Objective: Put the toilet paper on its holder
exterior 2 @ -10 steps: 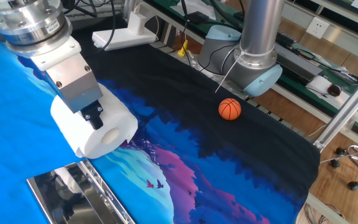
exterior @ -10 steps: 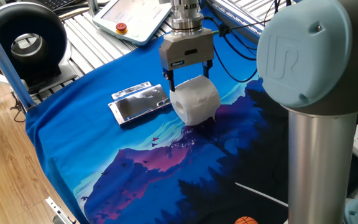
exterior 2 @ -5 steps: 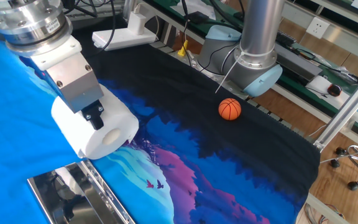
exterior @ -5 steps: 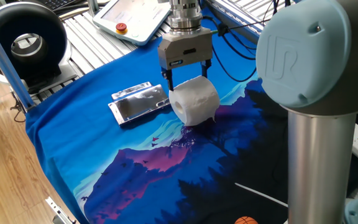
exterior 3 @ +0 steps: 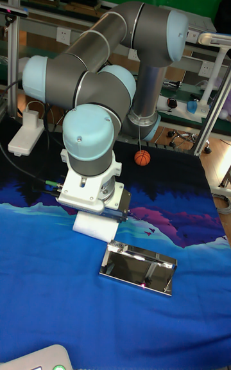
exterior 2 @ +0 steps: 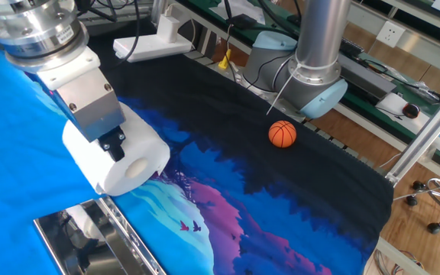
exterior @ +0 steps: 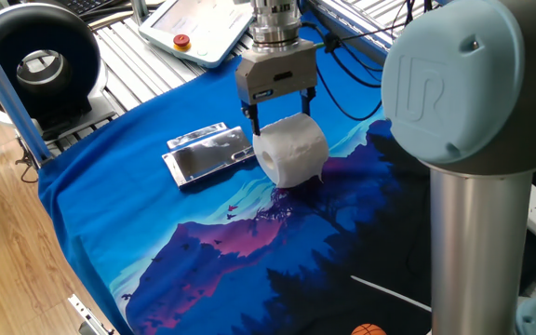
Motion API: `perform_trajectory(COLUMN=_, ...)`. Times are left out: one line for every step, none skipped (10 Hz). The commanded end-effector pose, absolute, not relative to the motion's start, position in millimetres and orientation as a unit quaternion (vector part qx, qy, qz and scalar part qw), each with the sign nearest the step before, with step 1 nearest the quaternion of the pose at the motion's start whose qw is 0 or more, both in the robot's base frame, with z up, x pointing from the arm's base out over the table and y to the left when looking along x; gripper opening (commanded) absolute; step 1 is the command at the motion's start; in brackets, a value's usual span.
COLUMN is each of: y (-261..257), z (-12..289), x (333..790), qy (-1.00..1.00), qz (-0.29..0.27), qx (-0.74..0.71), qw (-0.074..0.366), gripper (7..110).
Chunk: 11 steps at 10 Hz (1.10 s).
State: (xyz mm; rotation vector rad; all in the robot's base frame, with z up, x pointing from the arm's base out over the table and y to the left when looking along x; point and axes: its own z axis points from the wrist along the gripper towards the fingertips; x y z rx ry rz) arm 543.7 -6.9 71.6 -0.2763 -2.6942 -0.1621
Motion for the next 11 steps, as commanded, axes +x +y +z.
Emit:
perform_trajectory(y=4.6, z=78.0, x=545.9, qy=-0.970, qz=-0.066, qx=-0.103, qw=0.212, gripper=110)
perform_trajectory(y=7.7, z=81.9, x=547.2, qy=-0.969, qz=-0.069, qx=-0.103, qw=0.213, gripper=110)
perform_trajectory(y=9.0, z=83.4, x=548.1, qy=-0.969, qz=-0.073, qx=-0.102, qw=0.213, gripper=110)
perform_trajectory(y=8.4, z=83.9, x=548.7, qy=-0.969, qz=-0.074, qx=-0.102, qw=0.212, gripper=110)
perform_trajectory(y=9.2, z=82.8, x=548.5, qy=-0.969, qz=-0.074, qx=-0.102, qw=0.213, gripper=110)
perform_trajectory(y=12.8, z=79.5, x=550.1, qy=-0.969, qz=-0.077, qx=-0.102, qw=0.210, gripper=110)
perform_trajectory(y=15.5, z=78.9, x=550.1, qy=-0.969, qz=-0.080, qx=-0.101, qw=0.209, gripper=110)
perform_trajectory(y=15.4, z=78.9, x=549.8, qy=-0.970, qz=-0.081, qx=-0.097, qw=0.210, gripper=110)
perform_trajectory(y=13.5, z=78.3, x=548.2, qy=-0.970, qz=-0.079, qx=-0.091, qw=0.211, gripper=110)
perform_trajectory(y=12.4, z=77.1, x=546.9, qy=-0.971, qz=-0.079, qx=-0.085, qw=0.211, gripper=110)
perform_trajectory(y=11.3, z=76.1, x=546.4, qy=-0.971, qz=-0.078, qx=-0.081, qw=0.210, gripper=110)
